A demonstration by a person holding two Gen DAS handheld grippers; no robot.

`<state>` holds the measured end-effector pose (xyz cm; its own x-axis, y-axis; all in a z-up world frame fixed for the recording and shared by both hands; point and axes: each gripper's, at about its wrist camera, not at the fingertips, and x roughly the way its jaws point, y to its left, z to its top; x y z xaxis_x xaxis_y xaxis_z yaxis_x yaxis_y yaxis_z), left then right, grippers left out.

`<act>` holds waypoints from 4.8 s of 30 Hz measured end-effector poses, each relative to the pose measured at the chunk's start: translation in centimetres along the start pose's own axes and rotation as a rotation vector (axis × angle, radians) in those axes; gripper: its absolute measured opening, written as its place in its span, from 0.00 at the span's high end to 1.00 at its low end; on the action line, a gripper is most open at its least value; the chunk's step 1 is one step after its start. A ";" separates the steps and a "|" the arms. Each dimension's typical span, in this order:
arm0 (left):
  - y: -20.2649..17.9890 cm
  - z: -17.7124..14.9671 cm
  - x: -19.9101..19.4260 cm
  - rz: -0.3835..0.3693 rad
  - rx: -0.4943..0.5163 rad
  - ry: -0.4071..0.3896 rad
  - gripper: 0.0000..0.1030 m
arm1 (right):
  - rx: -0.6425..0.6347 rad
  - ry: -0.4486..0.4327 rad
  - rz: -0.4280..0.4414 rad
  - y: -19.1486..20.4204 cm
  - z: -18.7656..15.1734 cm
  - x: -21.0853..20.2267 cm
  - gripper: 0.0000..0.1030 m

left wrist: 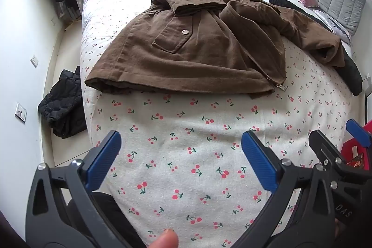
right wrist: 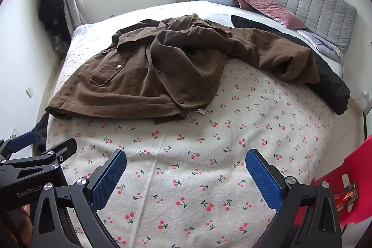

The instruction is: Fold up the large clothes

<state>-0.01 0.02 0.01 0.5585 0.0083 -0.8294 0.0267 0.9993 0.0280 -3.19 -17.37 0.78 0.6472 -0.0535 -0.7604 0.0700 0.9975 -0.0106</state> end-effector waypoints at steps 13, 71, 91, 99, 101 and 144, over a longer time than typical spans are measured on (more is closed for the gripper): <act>0.5 0.2 0.3 0.010 0.001 0.001 0.00 | 0.001 0.007 0.001 -0.1 0.2 0.6 0.00; 2.4 3.7 1.5 0.140 0.071 -0.136 0.00 | 0.001 0.037 -0.050 -2.7 3.9 3.7 0.00; 11.0 9.4 5.9 -0.074 0.127 0.003 0.00 | -0.024 0.129 0.141 -9.3 8.7 8.4 0.00; 15.2 10.9 11.8 -0.177 0.055 0.066 0.02 | 0.063 0.189 0.223 -13.4 12.5 15.6 0.01; 15.4 11.1 13.3 -0.201 0.052 0.077 0.04 | 0.083 0.173 0.225 -13.7 13.7 17.1 0.01; 17.9 5.8 1.5 -0.286 0.000 -0.022 0.32 | 0.326 -0.150 0.067 -26.1 10.8 -6.5 0.34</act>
<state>6.07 17.69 2.48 0.5460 -0.2745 -0.7915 0.1856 0.9610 -0.2052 -1.03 -43.60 13.07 0.7608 -0.0188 -0.6487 0.2466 0.9330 0.2622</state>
